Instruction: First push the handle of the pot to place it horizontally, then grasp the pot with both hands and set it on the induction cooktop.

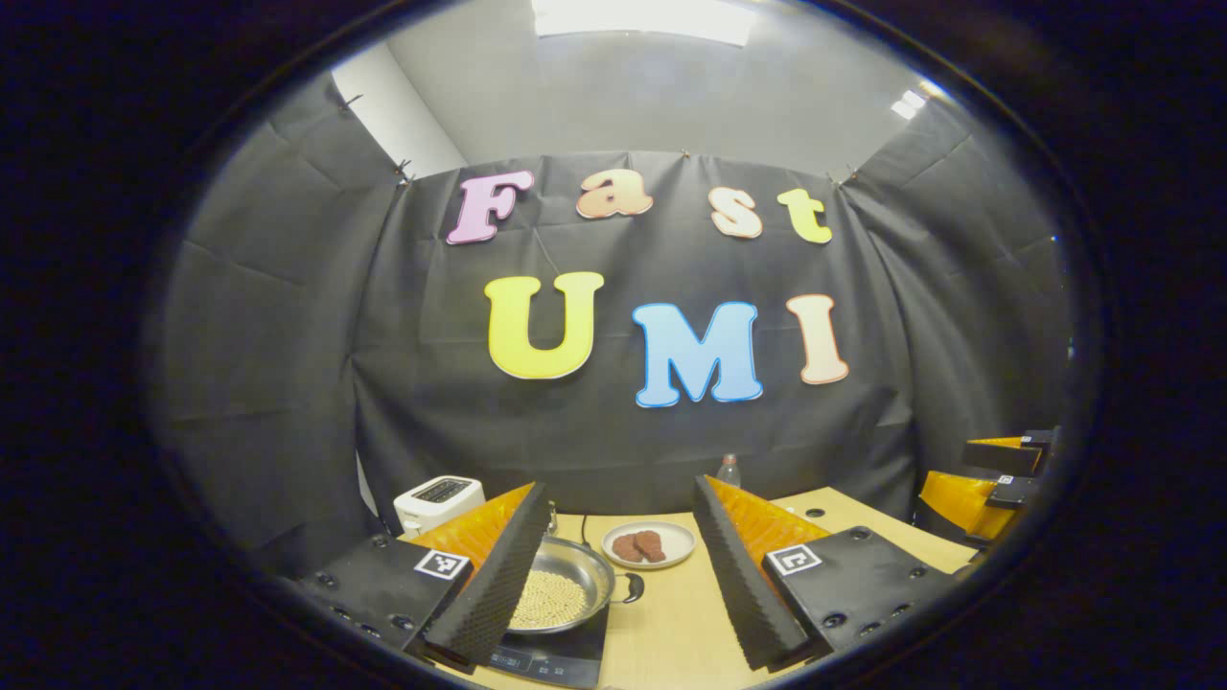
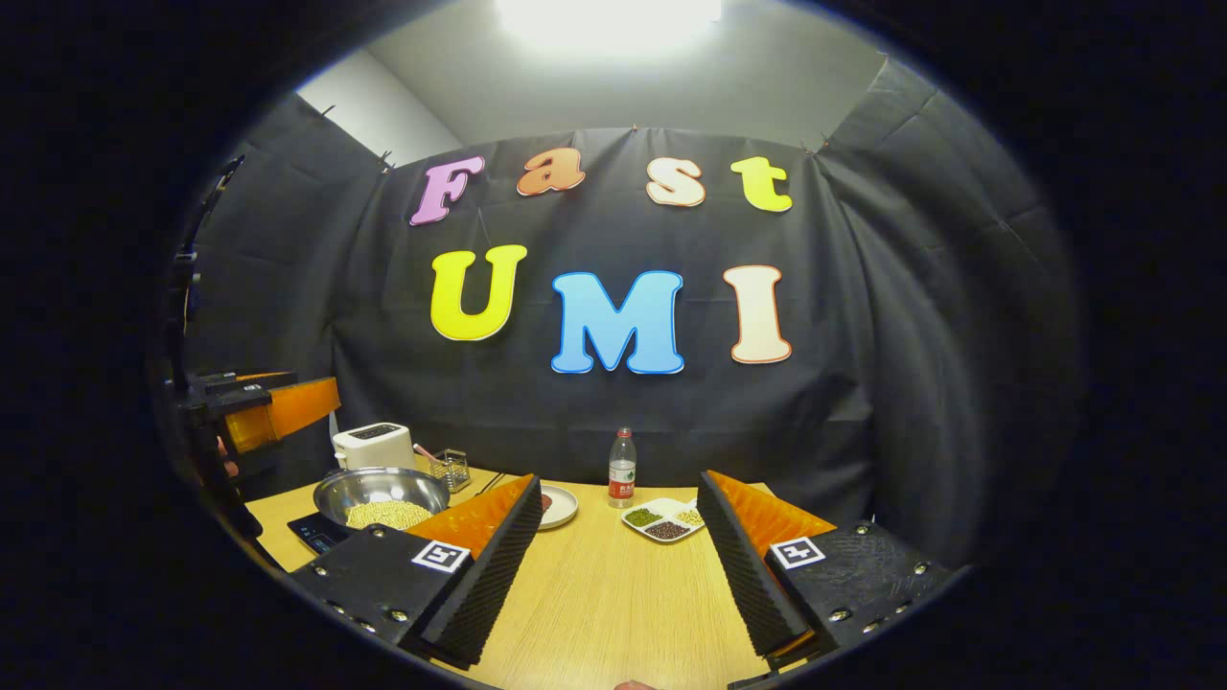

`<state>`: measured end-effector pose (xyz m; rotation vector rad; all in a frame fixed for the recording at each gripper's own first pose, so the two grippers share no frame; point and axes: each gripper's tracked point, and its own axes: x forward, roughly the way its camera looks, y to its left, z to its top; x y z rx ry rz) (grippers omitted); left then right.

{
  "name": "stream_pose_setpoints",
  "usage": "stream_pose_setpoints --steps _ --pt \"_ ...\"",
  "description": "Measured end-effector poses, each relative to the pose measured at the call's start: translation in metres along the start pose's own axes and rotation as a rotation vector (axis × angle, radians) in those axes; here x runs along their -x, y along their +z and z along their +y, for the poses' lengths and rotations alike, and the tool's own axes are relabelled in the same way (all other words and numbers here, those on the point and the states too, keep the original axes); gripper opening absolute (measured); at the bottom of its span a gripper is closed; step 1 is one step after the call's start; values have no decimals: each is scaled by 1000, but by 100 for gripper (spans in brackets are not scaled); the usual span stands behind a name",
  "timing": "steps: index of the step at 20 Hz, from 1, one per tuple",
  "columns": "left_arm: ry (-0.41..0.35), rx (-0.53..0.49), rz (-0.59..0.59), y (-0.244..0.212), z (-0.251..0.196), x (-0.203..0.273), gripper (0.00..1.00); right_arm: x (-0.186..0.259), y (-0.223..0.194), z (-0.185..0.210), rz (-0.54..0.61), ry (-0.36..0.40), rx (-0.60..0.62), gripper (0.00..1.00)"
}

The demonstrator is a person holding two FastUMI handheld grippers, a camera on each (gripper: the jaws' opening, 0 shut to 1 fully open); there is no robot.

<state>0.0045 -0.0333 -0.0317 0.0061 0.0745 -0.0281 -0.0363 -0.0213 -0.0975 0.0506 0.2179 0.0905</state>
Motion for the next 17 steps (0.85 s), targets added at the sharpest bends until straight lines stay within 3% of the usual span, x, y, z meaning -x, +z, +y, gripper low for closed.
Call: stream_pose_setpoints --steps 1,3,17 --pt "-6 0 -1 2 -2 4 94 3 1 -3 -7 -11 -11 98" --pt "-17 -2 -12 8 -2 10 100 6 1 -4 -9 -35 -30 98" --pt "31 -7 -34 23 35 28 99 -2 27 -6 -66 -74 -58 98"
